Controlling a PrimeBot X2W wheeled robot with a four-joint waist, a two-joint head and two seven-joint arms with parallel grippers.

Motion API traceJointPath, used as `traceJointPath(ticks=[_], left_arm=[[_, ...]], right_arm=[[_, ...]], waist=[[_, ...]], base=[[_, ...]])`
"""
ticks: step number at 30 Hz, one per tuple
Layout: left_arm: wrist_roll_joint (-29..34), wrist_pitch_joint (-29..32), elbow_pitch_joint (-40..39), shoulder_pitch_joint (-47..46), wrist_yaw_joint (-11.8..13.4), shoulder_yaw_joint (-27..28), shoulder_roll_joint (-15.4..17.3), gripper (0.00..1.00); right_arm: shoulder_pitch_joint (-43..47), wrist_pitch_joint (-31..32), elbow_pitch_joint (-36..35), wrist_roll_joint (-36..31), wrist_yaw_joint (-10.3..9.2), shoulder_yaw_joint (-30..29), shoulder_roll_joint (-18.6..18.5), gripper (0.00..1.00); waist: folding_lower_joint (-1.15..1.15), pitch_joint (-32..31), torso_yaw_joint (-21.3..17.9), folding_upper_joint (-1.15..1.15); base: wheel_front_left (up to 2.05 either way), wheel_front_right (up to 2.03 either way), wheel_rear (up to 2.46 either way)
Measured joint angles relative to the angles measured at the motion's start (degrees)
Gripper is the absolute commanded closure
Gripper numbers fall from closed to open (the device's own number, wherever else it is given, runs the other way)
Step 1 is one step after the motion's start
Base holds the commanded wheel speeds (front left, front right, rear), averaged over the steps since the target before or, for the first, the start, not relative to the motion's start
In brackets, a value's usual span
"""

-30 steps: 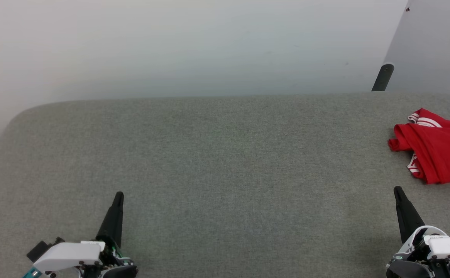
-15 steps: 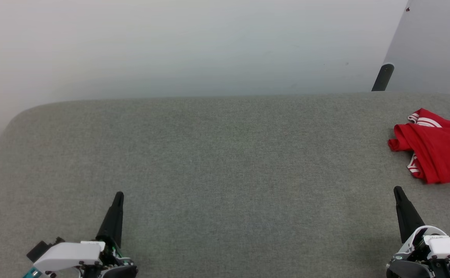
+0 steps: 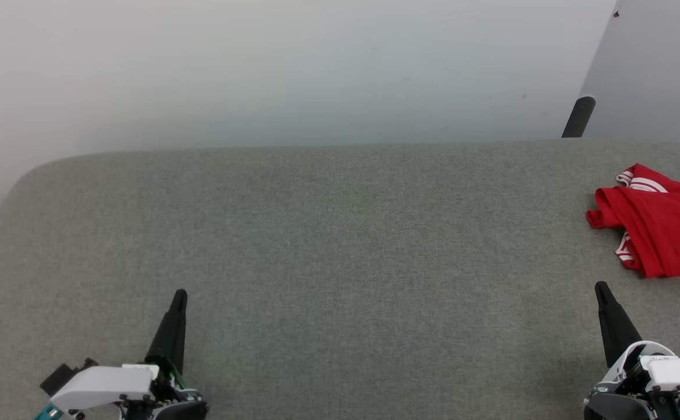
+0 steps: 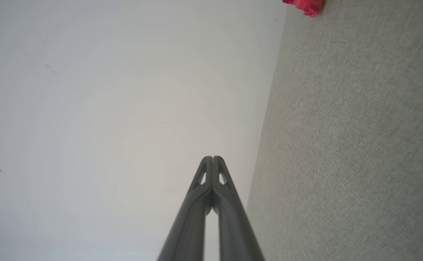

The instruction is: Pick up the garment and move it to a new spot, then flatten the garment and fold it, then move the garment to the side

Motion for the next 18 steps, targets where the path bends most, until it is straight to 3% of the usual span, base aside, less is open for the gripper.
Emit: traceJointPath(ticks=[18], left_arm=[[0.0, 0.0, 0.0, 0.0, 0.0, 0.0, 0.0, 1.0]], right_arm=[[0.0, 0.0, 0.0, 0.0, 0.0, 0.0, 0.0, 1.0]], waist=[[0.0, 0.0, 0.0, 0.0]], base=[[0.0, 0.0, 0.0]])
